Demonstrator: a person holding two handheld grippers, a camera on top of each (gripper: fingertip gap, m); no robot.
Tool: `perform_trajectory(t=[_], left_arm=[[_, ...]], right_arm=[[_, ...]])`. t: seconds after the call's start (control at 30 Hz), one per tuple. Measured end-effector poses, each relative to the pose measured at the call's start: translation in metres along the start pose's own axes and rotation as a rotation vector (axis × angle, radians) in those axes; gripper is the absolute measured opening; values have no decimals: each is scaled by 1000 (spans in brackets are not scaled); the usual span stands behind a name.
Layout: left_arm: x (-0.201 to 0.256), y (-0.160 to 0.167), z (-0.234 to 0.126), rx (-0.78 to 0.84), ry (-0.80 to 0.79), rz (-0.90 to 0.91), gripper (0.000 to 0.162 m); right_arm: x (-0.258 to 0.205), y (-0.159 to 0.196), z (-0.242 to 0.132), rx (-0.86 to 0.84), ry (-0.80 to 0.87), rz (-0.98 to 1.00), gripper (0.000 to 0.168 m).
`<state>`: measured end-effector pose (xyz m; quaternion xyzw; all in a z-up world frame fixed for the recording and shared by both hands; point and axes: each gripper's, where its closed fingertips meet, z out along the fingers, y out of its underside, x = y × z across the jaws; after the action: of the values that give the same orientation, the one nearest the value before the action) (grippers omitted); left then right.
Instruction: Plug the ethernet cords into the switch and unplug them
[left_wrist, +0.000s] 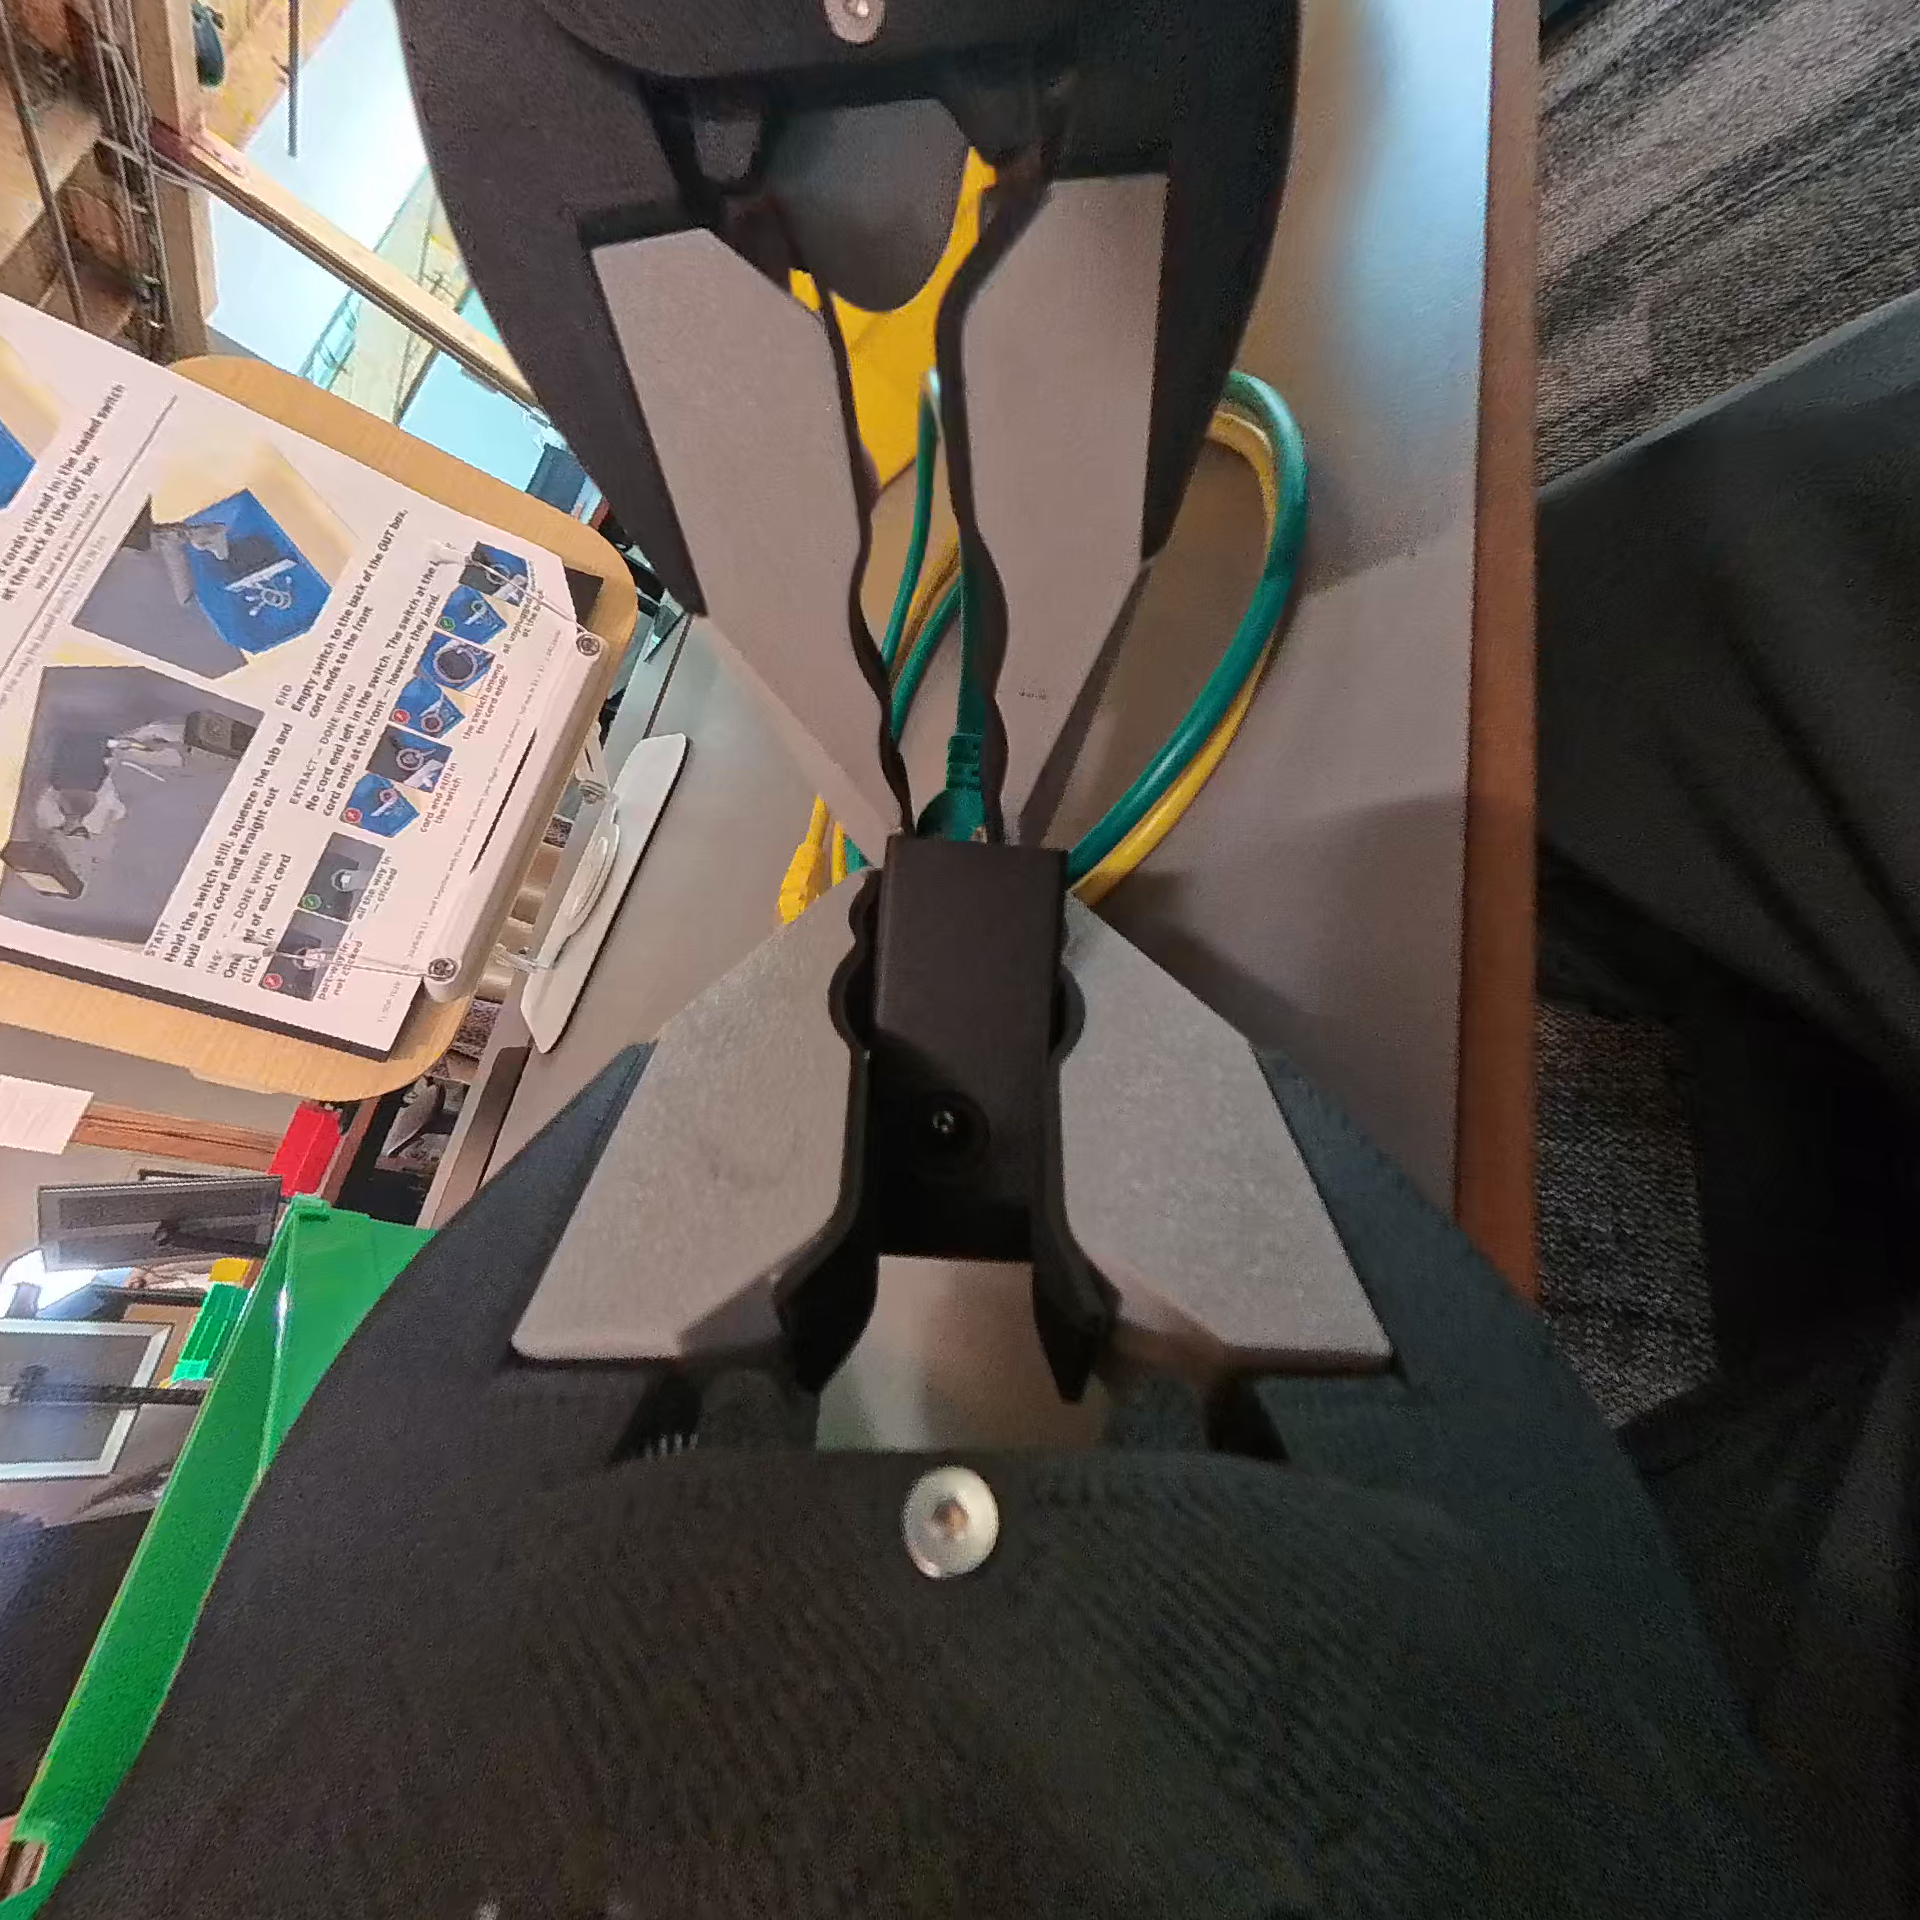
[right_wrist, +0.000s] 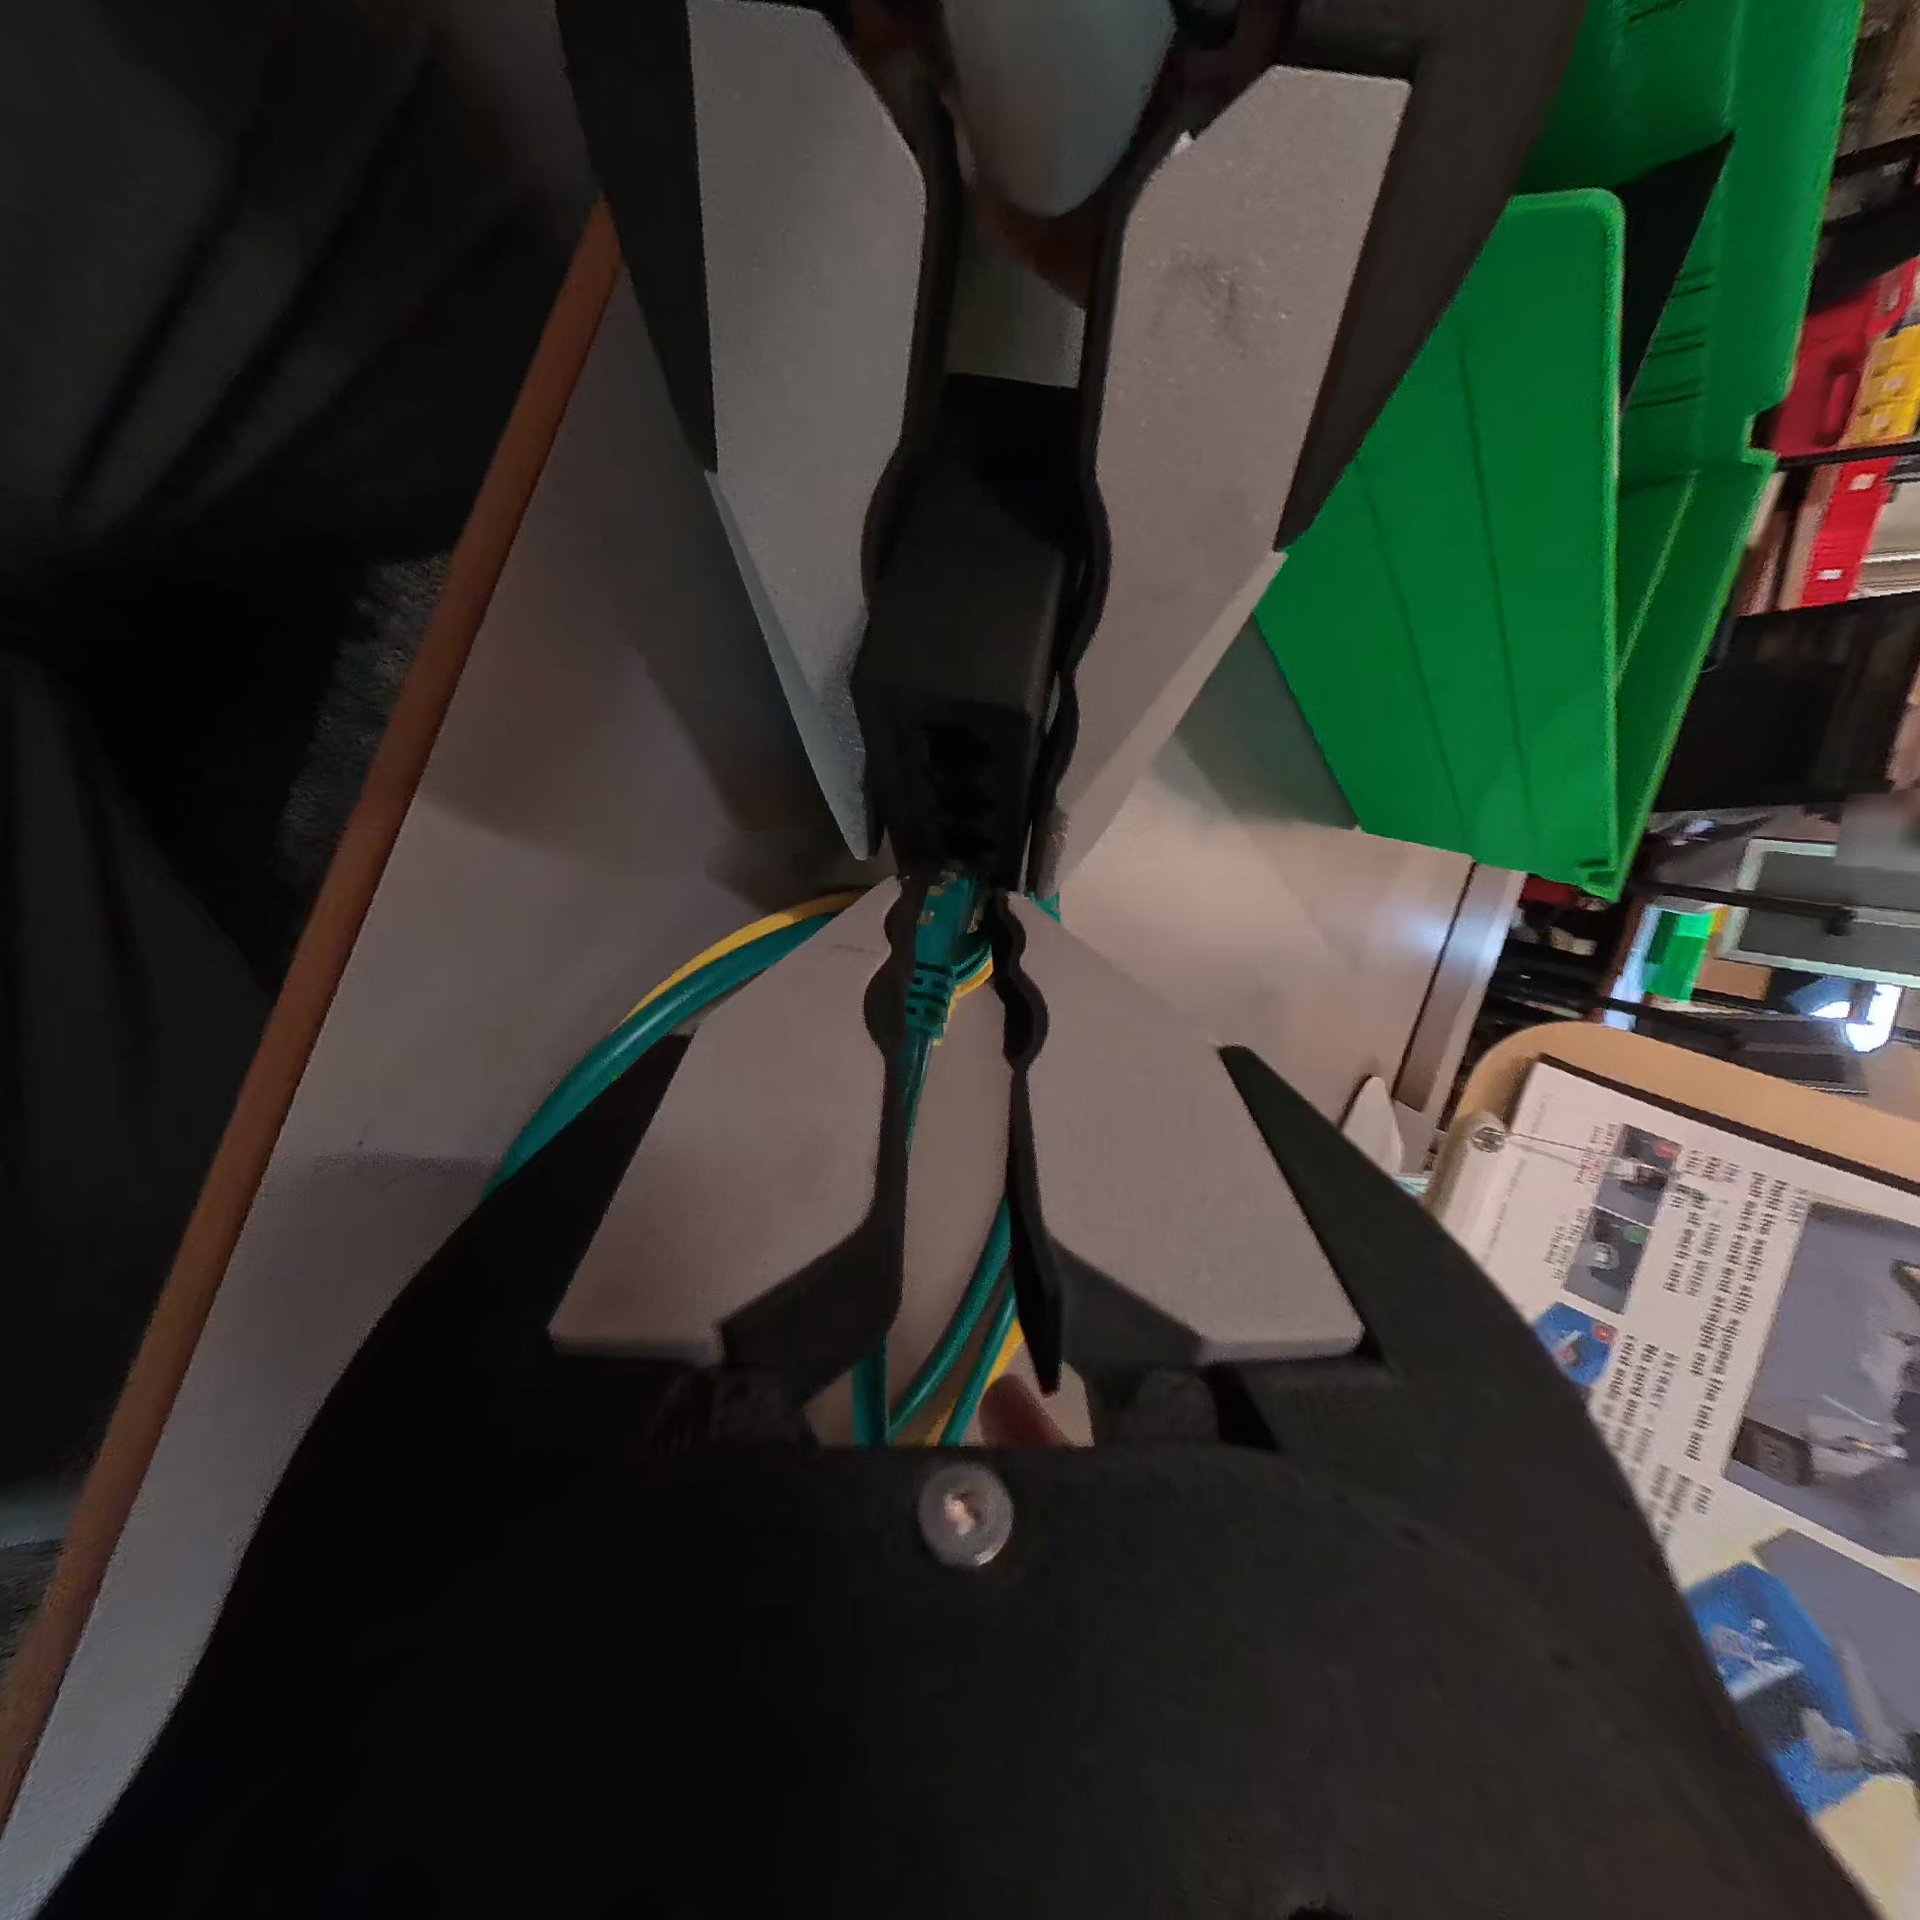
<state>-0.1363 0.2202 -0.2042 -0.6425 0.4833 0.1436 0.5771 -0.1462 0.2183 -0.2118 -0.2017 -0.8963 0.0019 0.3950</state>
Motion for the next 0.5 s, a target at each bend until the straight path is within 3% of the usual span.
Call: perform_trajectory(t=[0.5], left_arm=[[-4,1,2,0,-11,-26,28]], right_arm=[[6,6,-9,30,18,37,10]])
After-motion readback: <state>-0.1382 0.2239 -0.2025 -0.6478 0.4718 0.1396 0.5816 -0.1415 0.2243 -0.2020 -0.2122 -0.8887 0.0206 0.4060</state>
